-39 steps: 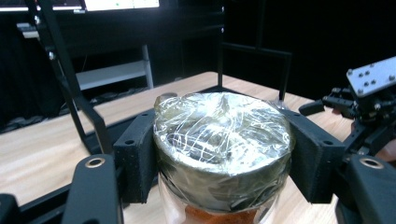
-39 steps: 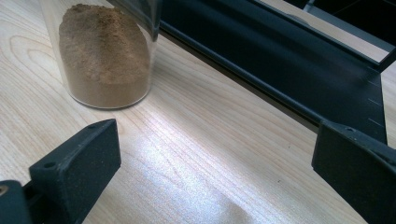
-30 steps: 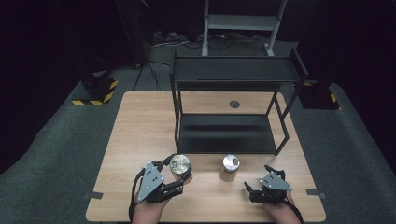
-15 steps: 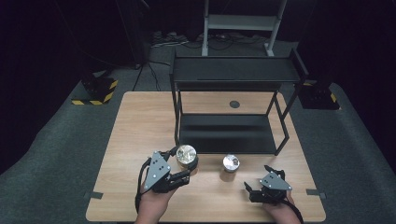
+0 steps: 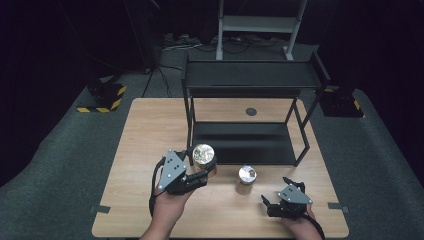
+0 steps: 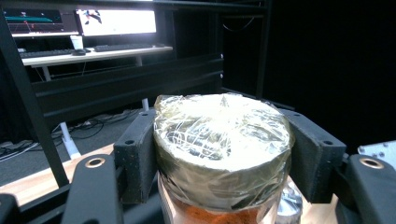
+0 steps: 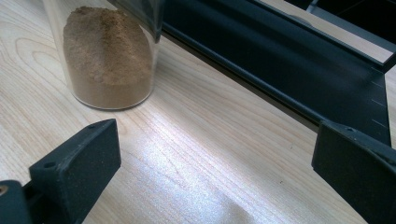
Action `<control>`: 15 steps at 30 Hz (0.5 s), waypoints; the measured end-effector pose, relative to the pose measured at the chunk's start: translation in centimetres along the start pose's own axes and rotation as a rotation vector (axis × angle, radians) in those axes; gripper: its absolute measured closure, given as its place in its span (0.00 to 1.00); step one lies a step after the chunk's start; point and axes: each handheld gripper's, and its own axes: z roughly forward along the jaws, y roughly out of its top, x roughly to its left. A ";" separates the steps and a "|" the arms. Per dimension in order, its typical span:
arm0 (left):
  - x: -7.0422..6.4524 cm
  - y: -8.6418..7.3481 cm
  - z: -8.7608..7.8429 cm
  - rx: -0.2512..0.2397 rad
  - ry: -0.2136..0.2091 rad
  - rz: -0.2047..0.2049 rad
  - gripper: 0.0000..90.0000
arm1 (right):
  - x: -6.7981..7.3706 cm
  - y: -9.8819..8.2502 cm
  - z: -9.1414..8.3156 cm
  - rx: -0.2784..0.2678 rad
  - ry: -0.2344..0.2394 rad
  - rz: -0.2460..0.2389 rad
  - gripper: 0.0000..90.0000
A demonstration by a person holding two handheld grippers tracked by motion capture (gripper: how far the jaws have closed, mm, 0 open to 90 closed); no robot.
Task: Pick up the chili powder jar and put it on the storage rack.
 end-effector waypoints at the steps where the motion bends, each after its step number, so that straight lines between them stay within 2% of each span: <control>1: 0.1 0.2 0.2 -0.002 0.002 0.001 0.38 | 0.0 0.0 0.0 0.000 0.000 0.000 0.00; 6: 0.4 1.0 0.7 -0.009 0.006 -0.002 0.38 | 0.0 0.0 0.0 0.000 0.000 0.005 0.00; 10: 0.6 1.7 1.3 -0.006 0.015 0.013 0.38 | -0.1 0.0 0.0 0.001 0.002 0.008 0.00; 15: 1.0 2.1 1.9 -0.029 0.016 0.004 0.38 | -0.1 -0.1 0.0 -0.002 0.002 0.006 0.00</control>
